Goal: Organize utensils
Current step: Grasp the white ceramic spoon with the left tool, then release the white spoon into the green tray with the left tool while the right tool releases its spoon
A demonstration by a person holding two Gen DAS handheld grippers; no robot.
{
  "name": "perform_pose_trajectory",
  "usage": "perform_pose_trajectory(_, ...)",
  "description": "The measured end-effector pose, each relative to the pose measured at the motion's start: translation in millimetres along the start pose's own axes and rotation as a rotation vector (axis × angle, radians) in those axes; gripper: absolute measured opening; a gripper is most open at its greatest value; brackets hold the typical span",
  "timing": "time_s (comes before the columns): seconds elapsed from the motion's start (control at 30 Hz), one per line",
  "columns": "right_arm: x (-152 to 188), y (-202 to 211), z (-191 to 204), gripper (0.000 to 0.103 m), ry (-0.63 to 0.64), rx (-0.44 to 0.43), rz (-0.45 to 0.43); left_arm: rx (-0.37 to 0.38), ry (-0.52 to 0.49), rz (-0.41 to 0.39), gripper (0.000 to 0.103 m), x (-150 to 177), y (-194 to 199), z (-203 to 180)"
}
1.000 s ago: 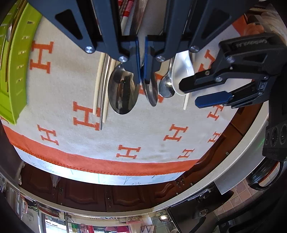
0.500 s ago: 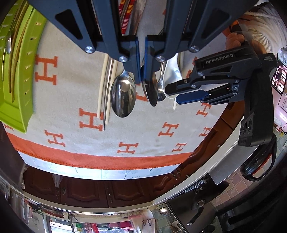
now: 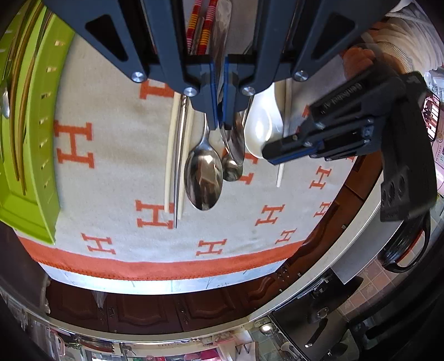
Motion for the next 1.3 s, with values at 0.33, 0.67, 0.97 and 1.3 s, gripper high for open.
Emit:
perform_pose_trajectory(0.33, 17.1, 20.3, 2.2, 0.004, -0.015, -0.039, -0.031, 0.132, 0.106, -0.038, 0.001, 2.8, 32.0, 3.6)
perform_pose_trajectory(0.67, 48.4, 80.9, -16.5, 0.004, -0.063, -0.021, -0.129, 0.225, 0.065, -0.082, 0.001, 1.4, 80.2, -20.8)
perform_pose_trajectory(0.97, 92.3, 143.7, -66.5, 0.004, -0.156, 0.119, -0.261, 0.292, -0.132, -0.110, 0.001, -21.6, 107.4, -113.0)
perform_pose_trajectory(1.3, 111.8, 138.2, -132.1, 0.004, -0.272, 0.233, -0.259, 0.283, -0.303, -0.020, 0.001, -53.4, 58.2, -220.8)
Point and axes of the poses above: each gripper's, at about its wrist camera, not at the fingertips, and y roughly against the way its jaws point, z to its left, x to its underside, the point moved 1 cm from there along -y, roughly the way its jaws point, and after that the axes turned 14 degrees about z, right-handed, at the moved point
